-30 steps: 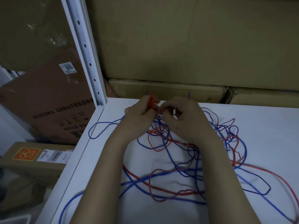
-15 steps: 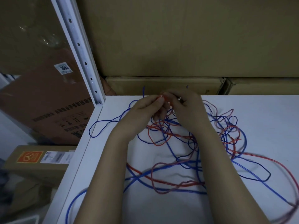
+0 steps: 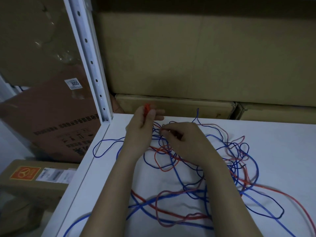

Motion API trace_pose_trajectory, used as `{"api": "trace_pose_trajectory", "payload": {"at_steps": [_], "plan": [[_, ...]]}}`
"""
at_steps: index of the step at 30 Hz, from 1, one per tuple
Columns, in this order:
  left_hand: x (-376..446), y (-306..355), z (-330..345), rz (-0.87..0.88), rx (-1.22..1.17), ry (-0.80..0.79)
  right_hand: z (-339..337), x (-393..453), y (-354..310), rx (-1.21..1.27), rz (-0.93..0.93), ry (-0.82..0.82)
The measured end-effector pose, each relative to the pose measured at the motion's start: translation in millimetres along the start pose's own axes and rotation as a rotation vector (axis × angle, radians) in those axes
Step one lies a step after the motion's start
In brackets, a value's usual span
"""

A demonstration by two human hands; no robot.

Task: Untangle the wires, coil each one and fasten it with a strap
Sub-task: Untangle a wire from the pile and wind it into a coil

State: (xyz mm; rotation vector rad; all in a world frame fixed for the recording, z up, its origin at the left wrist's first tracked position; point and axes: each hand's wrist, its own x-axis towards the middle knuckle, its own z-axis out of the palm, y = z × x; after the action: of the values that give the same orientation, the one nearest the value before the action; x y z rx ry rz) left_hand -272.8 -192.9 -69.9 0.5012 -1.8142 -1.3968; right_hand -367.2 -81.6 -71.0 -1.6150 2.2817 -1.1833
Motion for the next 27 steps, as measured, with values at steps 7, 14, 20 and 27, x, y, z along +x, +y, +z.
{"api": "trace_pose_trajectory", "payload": {"at_steps": [7,14,20,27], "plan": [[-1.6,-7.2,-4.4,-0.070,0.158,-0.125,-8.2,-1.1,-5.1,0.007,-0.095,0.150],[-3.4,-1.7,-6.2,-0.041,0.093,-0.283,-12.8,3.5,-0.6,-0.066,-0.131,0.375],[-6.6,2.7,-3.6,-0.101,0.051,-0.399,-9.9,4.0,2.8,-0.107,-0.192,0.416],[-6.4,6.6,-3.3,-0.107,-0.128,-0.375,-8.7,5.6,6.2,-0.045,-0.036,0.296]]}}
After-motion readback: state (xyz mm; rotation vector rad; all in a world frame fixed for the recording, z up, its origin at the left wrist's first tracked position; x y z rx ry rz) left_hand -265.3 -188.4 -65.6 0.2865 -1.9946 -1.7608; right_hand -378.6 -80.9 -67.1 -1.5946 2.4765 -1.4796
